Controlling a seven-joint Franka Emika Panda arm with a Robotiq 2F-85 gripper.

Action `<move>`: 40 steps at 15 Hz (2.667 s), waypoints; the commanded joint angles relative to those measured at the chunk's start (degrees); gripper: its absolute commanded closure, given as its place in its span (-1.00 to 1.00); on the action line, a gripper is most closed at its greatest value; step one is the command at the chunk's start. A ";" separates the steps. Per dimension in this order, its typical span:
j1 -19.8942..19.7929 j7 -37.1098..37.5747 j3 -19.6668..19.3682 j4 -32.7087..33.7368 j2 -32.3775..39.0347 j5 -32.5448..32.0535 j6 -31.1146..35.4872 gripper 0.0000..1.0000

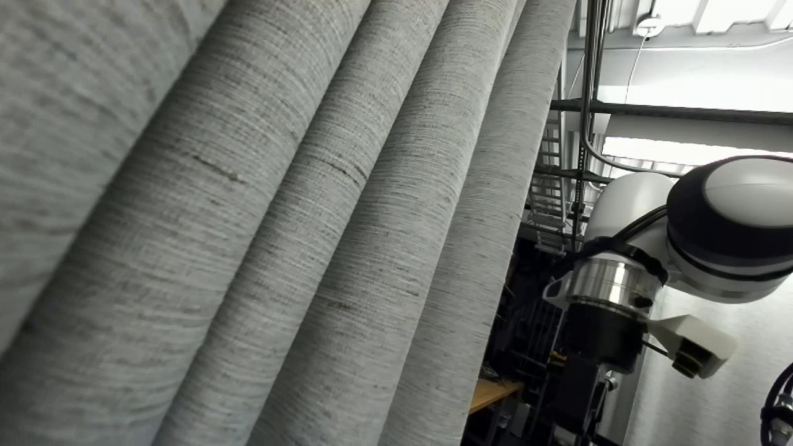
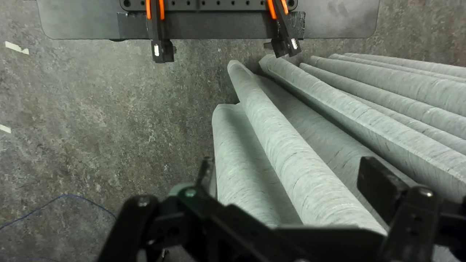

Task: Draw the curtain open

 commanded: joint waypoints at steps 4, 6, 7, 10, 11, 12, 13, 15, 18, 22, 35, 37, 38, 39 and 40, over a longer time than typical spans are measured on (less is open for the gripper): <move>-0.33 -0.22 0.24 0.12 0.05 0.18 -0.14 -1.00; -0.33 -0.22 0.24 0.12 0.05 0.18 -0.14 -1.00; -0.33 -0.22 0.24 0.12 0.05 0.18 -0.14 -1.00; -0.67 0.03 0.52 -0.29 -0.51 -0.36 1.39 -1.00; -0.61 -0.20 0.22 -0.36 -1.02 0.00 2.78 -1.00; -0.65 -0.36 0.11 -0.47 -1.90 0.01 4.65 -1.00; -0.72 -0.42 0.09 -0.76 -3.11 -0.05 7.18 -1.00; -0.84 -0.19 0.31 -0.90 -4.86 -0.32 11.88 -1.00; -0.85 -0.40 0.32 -1.01 -7.72 -0.64 17.96 -1.00; -0.65 -0.67 0.35 -1.66 -11.66 -0.63 26.31 -1.00; 0.11 -1.46 0.07 -0.23 -9.97 -0.19 33.04 -1.00; 0.12 -1.46 0.07 -0.23 -9.97 -0.19 33.04 -1.00; 0.12 -1.46 0.07 -0.23 -9.97 -0.19 33.04 -1.00; 0.12 -1.46 0.07 -0.23 -9.97 -0.19 33.04 -1.00; -0.04 -1.99 -0.63 -1.27 -10.17 -0.29 33.77 -1.00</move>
